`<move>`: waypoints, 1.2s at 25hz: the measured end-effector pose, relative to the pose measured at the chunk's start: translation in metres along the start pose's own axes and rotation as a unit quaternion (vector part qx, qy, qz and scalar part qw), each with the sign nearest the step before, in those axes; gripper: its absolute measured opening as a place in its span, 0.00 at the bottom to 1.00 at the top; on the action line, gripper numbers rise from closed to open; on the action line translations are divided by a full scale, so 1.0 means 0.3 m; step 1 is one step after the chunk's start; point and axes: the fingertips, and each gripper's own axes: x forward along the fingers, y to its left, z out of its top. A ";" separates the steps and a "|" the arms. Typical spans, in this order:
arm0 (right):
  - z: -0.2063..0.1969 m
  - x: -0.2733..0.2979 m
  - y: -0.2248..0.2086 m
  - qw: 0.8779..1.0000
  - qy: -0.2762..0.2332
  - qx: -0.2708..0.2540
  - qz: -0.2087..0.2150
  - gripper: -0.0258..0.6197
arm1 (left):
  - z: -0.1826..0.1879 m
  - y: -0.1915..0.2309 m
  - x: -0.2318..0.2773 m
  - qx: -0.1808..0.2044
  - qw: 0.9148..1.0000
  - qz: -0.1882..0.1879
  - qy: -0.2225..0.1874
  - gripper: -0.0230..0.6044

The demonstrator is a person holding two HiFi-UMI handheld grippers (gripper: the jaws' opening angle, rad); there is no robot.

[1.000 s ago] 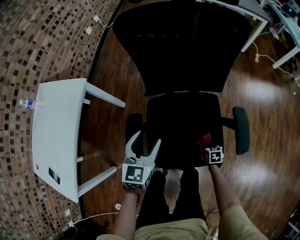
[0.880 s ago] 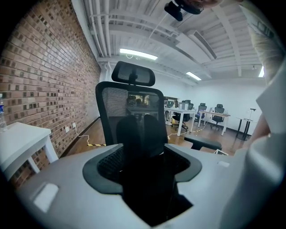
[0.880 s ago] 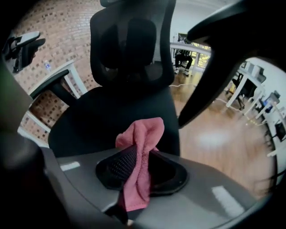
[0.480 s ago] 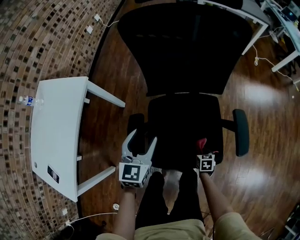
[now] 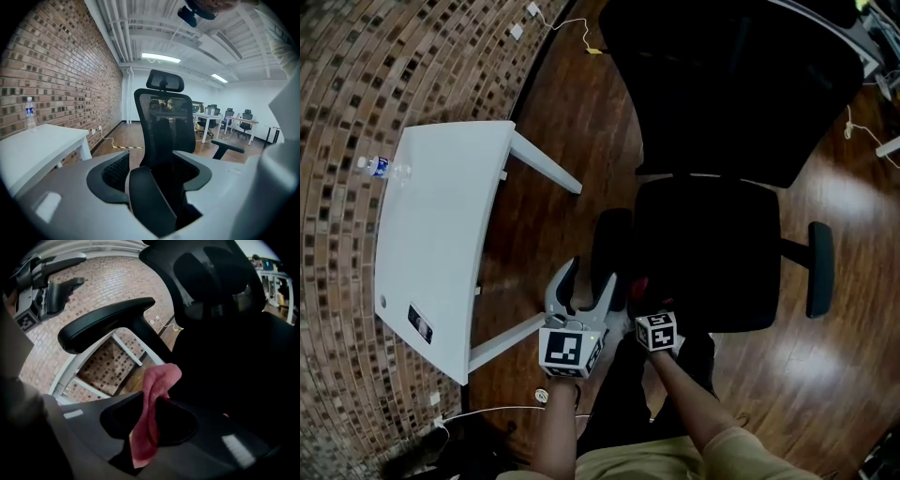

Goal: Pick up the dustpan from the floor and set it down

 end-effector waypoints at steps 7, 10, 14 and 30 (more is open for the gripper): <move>-0.095 -0.149 -0.246 0.994 0.056 -0.071 -0.055 0.18 | 0.013 -0.053 0.054 -0.012 1.000 -0.016 -0.004 0.44; -0.154 -0.359 -0.555 0.988 0.048 -0.045 -0.139 0.17 | 0.037 -0.109 0.098 -0.010 0.999 -0.031 -0.011 0.44; -0.138 -0.650 -0.899 0.970 0.021 -0.026 -0.240 0.17 | 0.062 -0.168 0.151 -0.008 0.999 -0.047 -0.016 0.44; -0.066 -0.471 -0.537 0.982 -0.026 0.024 -0.183 0.17 | 0.129 -0.161 0.107 0.011 0.998 -0.052 -0.016 0.44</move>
